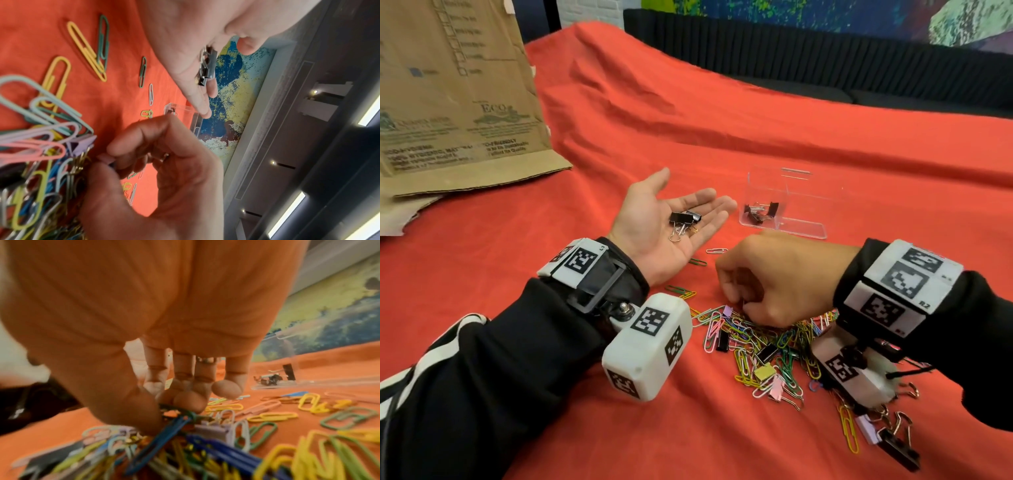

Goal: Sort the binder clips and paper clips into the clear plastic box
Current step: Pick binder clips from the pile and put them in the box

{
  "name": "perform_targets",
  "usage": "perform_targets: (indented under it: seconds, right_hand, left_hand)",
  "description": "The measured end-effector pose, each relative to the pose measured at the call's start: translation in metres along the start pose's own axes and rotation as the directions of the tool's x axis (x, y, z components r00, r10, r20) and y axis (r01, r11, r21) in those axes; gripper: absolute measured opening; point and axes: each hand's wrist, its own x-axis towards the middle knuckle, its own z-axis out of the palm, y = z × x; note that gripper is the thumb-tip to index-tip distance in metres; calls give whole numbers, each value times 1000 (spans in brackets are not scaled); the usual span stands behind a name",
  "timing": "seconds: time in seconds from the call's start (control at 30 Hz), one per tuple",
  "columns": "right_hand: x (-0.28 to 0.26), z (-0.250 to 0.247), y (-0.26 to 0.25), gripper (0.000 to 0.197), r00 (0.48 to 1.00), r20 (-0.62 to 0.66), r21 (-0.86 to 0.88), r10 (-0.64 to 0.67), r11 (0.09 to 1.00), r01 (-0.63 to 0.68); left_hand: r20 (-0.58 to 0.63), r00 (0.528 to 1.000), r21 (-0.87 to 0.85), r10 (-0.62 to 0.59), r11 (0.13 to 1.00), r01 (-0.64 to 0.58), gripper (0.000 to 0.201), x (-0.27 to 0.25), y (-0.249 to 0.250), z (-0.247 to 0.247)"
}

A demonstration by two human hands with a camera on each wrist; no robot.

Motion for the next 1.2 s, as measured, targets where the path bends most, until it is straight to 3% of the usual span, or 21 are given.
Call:
perform_targets:
  seconds: [0.23,0.57,0.77,0.83,0.93,1.0,1.1,1.13,1.2]
  right_hand:
    - [-10,-8,12,24,969,-242,428,45,901,65]
    - [-14,-29,22,19,926,-360,461,117,885,67]
    - [-2,-25,18,16,888,-434,501,152,860,98]
    - [0,-23,18,16,875,-456,460,161,885,76]
    - [-11,-30,28,7,808,-563,393,173,916,77]
    - [-27,-35,46,9,805,-565,389,181,919,67]
    - [-52,-28,73,12,906,-352,384,236,919,-91]
    - [-58,-22,78,12,928,-272,355,253,923,-147]
    - [-64,-11,85,10,938,-199,279,284,934,-223]
  left_hand:
    - [-3,1000,-22,-25,999,24,60,-1,1,2]
    - [16,990,21,-137,990,137,68,-3,-8,6]
    - [85,974,100,-211,974,202,62,-6,-23,15]
    - [25,982,104,-187,978,183,56,-5,-29,18]
    - [-118,981,168,-155,970,174,37,-1,-28,18]
    - [-117,984,254,-137,953,163,35,-2,-20,23]
    - [-84,996,510,13,860,32,45,2,-6,49]
    - [-52,994,629,95,776,-41,50,8,-3,61]
    - [62,977,840,205,519,-162,55,24,0,89]
